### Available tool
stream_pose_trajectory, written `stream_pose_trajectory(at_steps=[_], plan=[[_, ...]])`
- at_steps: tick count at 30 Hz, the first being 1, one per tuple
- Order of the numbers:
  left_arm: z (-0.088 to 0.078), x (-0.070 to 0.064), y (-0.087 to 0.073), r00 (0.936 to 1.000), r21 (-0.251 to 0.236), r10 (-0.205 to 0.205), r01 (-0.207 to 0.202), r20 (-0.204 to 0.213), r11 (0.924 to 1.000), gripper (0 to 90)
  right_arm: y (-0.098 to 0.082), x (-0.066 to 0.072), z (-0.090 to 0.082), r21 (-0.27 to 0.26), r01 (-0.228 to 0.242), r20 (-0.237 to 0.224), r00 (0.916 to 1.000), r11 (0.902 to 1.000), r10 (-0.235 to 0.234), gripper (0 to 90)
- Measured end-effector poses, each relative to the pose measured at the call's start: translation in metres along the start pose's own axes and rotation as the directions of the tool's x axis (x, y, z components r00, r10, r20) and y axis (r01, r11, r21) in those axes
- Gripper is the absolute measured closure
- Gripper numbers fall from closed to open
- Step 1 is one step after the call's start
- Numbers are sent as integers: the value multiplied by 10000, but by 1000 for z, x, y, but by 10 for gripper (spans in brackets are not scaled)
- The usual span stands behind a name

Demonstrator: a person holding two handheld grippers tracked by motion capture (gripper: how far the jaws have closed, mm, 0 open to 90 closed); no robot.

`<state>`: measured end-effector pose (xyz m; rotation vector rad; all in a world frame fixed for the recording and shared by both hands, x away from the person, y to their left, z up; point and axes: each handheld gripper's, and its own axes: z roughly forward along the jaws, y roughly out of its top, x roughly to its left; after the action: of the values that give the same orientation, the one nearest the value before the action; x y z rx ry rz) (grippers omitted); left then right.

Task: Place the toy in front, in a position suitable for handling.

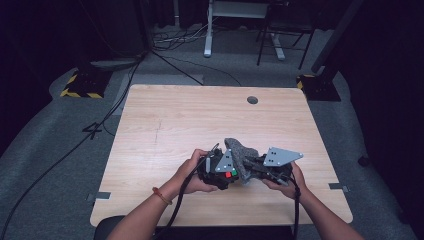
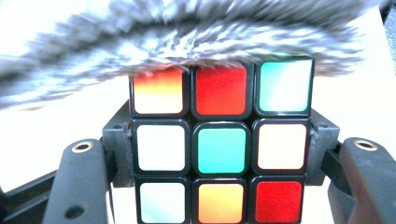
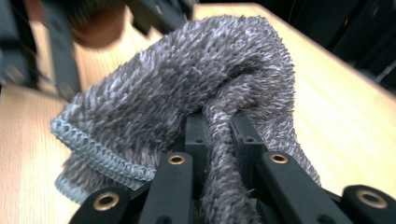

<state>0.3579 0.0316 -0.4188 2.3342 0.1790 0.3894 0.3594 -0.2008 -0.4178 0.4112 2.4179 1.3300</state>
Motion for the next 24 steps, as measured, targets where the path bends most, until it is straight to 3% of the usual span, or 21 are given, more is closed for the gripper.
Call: stream_pose_trajectory(at_steps=[4, 6, 11, 13, 16, 19, 22, 24], plan=[[-8, 3, -3, 9999, -198, -112, 110, -108, 9997, 337, -6, -5, 4, 212, -404, -313, 9987, 9990, 411, 798], [-10, 4, -4, 9997, -249, -169, 164, -177, 9996, 337, -5, -4, 3, 274, -339, -401, 9986, 9990, 350, 798], [-4, 3, -6, 9997, 25, -143, 143, -175, 9999, 336, 7, 11, -1, -300, 8, -848, 9964, 9995, -34, 797], [0, -1, -5, 9999, 52, -121, 121, -13, 9999, 336, 12, 17, -3, -495, 279, -778, 9965, 9984, -318, 796], [4, -9, -1, 9999, 116, 117, -118, 80, 9999, 337, 15, 17, -5, -748, 279, -598, 9977, 9968, -324, 795], [2, -10, 0, 9997, -66, 160, -159, 178, 9999, 337, 12, 11, -4, -513, 139, -290, 9995, 9986, -154, 795], [-5, -7, 0, 9999, -310, 87, -83, 128, 9995, 337, 2, 1, 0, 90, 53, 161, 9999, 9999, -54, 795], [-10, -5, -1, 10000, -487, -62, 65, 60, 9988, 336, -4, -5, 1, 305, -182, 46, 9998, 9994, 181, 796]])
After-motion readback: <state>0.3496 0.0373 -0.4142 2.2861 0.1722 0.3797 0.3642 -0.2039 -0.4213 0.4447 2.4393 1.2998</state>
